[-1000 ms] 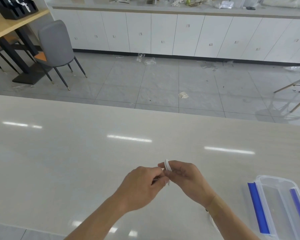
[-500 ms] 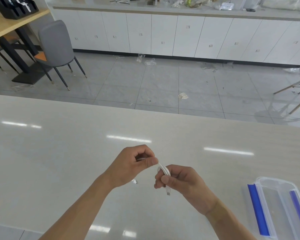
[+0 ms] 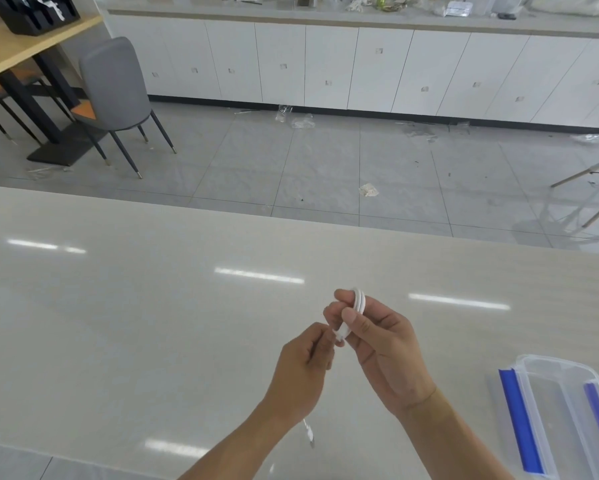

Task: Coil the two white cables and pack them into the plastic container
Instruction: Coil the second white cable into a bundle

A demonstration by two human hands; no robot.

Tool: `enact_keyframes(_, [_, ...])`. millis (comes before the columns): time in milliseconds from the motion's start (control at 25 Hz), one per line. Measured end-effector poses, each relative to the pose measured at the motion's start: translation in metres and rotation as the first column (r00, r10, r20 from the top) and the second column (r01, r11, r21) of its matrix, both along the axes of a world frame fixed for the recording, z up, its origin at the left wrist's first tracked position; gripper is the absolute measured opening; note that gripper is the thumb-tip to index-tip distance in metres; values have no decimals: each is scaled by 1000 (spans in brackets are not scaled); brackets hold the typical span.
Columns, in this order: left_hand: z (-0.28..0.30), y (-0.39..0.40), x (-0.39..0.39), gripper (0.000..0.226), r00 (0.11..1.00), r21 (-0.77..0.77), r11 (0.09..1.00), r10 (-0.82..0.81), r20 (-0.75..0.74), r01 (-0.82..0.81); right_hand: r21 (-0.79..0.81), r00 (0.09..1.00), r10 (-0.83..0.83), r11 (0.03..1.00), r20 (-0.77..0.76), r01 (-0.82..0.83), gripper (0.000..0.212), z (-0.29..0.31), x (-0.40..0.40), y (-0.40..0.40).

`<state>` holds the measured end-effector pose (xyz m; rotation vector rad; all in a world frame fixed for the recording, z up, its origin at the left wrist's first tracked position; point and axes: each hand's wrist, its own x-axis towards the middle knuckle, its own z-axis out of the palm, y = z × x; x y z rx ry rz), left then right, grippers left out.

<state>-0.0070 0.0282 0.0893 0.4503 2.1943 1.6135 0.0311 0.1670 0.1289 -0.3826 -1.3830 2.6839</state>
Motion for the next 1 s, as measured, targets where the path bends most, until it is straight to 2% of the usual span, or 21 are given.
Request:
enact_keyframes(120, [-2,3,10,28,999,-80,996,-35,1,35,77,995,-86,994,53,82,32,-5,-1,2])
enact_keyframes(320, [11,2,15,26,990,-259,958,-137,-33,124,293,981,-175,945,89,142,29,-17,3,1])
enact_keyframes(480, [26,0,20,25,968,-358,909,-247,-54,212,517,979,-188,848,83,119,31,-25,4,3])
enact_keyframes(680, [43,-9,5,25,952,-354,896,-304,-48,269,736,986,-33,670,163,-99,15,-30,8,8])
enact_keyframes(1000, [61,-31,-36,19,932,-273,899,-363,-23,343,636,923,292,670,249,-383,19,-4,16,19])
